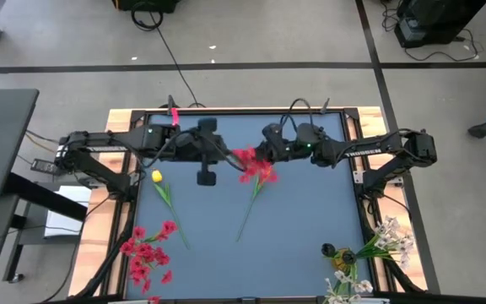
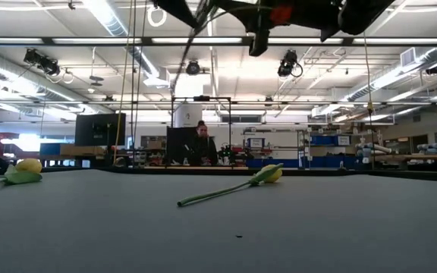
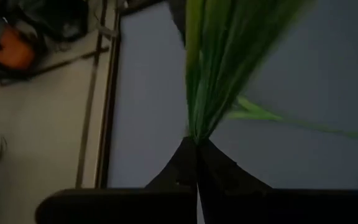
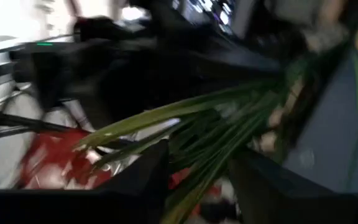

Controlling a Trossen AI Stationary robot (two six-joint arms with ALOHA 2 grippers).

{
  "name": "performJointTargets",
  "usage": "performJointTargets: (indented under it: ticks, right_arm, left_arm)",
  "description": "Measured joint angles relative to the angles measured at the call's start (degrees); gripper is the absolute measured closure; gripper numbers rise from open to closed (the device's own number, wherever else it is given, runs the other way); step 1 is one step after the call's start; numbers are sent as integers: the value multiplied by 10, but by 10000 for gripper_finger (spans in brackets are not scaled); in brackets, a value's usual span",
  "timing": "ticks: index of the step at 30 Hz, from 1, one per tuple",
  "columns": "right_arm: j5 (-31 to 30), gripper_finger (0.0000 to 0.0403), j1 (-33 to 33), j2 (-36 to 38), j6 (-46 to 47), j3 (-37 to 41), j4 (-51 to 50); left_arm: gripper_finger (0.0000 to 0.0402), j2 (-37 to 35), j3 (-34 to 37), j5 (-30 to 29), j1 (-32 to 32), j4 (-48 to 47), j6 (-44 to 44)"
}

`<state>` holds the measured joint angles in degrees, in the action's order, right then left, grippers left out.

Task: Sort flowers into vase by color
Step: Put the red flower into the transparent flower vase

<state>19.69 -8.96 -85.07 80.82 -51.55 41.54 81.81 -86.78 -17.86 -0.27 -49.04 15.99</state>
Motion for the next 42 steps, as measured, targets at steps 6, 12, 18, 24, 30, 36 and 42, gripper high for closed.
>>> performJointTargets:
  ticks: [6,12,18,24,30,36,42]
  right_arm:
    - [-84,175,-5,40,-165,0,23]
    - [-157,171,-6,89,-287,-1,19]
    - [-122,171,-11,97,-338,0,9]
    - [-69,172,-2,97,-319,0,8]
    - [-173,172,53,95,-321,0,7]
    - [-277,176,115,82,-315,0,-42]
    - [-351,185,146,26,-272,0,-44]
  left_arm:
    - [401,-36,1,17,11,-53,-65]
    - [401,-107,2,19,11,-70,-155]
    - [401,-187,3,9,-19,-88,-252]
    - [401,-300,106,-32,-122,-74,-367]
    - [401,-398,207,-68,-231,-33,-421]
    - [401,-475,266,-50,-301,-43,-400]
    - [401,-544,281,-28,-343,-55,-400]
